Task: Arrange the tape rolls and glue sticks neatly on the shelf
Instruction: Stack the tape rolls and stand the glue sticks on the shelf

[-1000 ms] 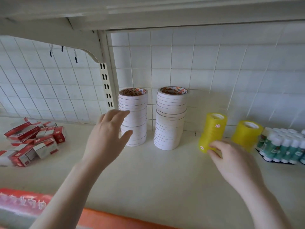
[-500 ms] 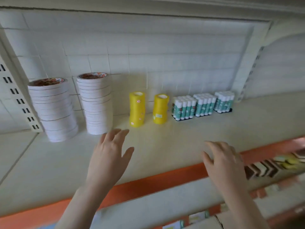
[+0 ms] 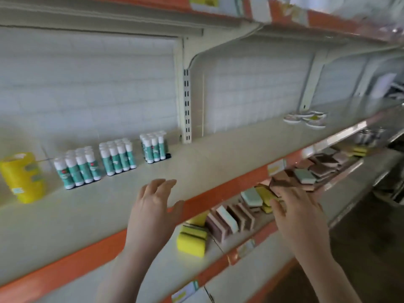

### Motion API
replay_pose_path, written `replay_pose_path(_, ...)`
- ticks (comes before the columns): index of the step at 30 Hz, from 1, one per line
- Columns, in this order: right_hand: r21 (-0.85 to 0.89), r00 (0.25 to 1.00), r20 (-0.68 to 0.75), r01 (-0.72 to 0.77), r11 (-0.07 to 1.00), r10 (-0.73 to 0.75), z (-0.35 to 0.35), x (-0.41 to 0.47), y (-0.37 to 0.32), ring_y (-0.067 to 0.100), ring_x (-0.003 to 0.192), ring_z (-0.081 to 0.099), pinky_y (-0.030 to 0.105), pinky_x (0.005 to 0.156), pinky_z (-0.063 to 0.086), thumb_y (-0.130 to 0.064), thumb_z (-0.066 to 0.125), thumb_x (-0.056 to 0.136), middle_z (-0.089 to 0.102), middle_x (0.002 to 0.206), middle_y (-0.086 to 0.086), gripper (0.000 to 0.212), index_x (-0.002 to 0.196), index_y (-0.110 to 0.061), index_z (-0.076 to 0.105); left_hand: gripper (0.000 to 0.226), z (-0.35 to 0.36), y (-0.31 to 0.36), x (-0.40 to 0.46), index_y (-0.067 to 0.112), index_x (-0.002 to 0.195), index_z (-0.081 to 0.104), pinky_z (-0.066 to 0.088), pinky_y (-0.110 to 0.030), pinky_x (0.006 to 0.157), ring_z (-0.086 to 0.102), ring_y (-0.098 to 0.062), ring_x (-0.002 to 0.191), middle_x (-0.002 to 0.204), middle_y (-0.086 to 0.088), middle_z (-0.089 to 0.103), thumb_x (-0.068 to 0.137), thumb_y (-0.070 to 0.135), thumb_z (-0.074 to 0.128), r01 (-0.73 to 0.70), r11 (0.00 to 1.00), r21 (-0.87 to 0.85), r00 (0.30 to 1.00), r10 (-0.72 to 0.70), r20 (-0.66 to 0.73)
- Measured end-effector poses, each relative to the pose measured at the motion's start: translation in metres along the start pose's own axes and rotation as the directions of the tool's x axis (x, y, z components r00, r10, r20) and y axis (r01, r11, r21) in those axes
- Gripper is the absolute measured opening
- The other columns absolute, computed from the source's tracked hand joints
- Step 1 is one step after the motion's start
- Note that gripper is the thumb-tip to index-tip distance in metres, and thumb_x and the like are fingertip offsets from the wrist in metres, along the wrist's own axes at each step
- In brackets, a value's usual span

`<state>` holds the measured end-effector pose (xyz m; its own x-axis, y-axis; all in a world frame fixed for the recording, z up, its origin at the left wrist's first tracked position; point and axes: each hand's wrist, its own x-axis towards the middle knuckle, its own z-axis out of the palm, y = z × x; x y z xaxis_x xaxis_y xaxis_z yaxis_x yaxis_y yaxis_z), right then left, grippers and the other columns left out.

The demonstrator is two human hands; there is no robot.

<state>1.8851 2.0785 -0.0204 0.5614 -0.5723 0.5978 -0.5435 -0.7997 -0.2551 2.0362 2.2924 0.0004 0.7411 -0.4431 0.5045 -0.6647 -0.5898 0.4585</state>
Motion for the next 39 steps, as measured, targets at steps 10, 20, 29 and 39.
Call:
replay_pose_path(10, -0.009, 0.986, 0.078, -0.147, 0.989, 0.148, 0.003, 0.089, 0.191, 0.021, 0.093, 0.061, 0.036, 0.080, 0.046, -0.019, 0.063, 0.084, 0.066, 0.099, 0.003, 0.026, 0.109, -0.014, 0.066, 0.044, 0.157, 0.159, 0.089, 0.019, 0.126, 0.057, 0.038, -0.035, 0.095, 0.043, -0.023, 0.120, 0.127, -0.001, 0.053, 0.083, 0.025, 0.067, -0.035, 0.996, -0.086, 0.997, 0.041, 0.060)
replay_pose_path(20, 0.082, 0.993, -0.022, -0.110, 0.991, 0.113, 0.093, 0.234, 0.321, 0.025, 0.093, 0.061, 0.039, 0.078, 0.050, -0.015, 0.063, 0.084, 0.064, 0.099, 0.004, 0.023, 0.107, -0.013, 0.064, 0.044, 0.299, 0.245, 0.218, 0.024, 0.128, 0.054, 0.036, -0.031, 0.096, 0.038, -0.016, 0.123, 0.130, 0.004, 0.049, 0.086, 0.031, 0.063, -0.064, 0.992, -0.112, 0.996, 0.070, 0.048)
replay_pose_path(29, 0.112, 0.991, -0.116, -0.060, 0.992, 0.073, 0.150, 0.372, 0.405, 0.037, 0.079, 0.061, 0.042, 0.069, 0.049, -0.003, 0.071, 0.077, 0.066, 0.087, 0.015, 0.017, 0.094, -0.003, 0.068, 0.043, 0.369, 0.299, 0.315, 0.022, 0.127, 0.056, 0.035, -0.026, 0.091, 0.040, -0.015, 0.121, 0.127, 0.006, 0.051, 0.085, 0.030, 0.064, -0.044, 0.999, -0.026, 0.999, 0.045, 0.020)
replay_pose_path(39, 0.197, 0.982, -0.060, 0.187, 0.962, -0.179, 0.241, 0.533, 0.550, 0.037, 0.070, 0.059, 0.041, 0.065, 0.049, 0.001, 0.070, 0.073, 0.065, 0.078, 0.016, 0.014, 0.086, -0.003, 0.068, 0.041, 0.501, 0.384, 0.395, 0.020, 0.123, 0.059, 0.035, -0.025, 0.086, 0.049, -0.020, 0.113, 0.124, 0.005, 0.054, 0.083, 0.026, 0.068, 0.139, 0.987, 0.075, 0.988, -0.133, -0.083)
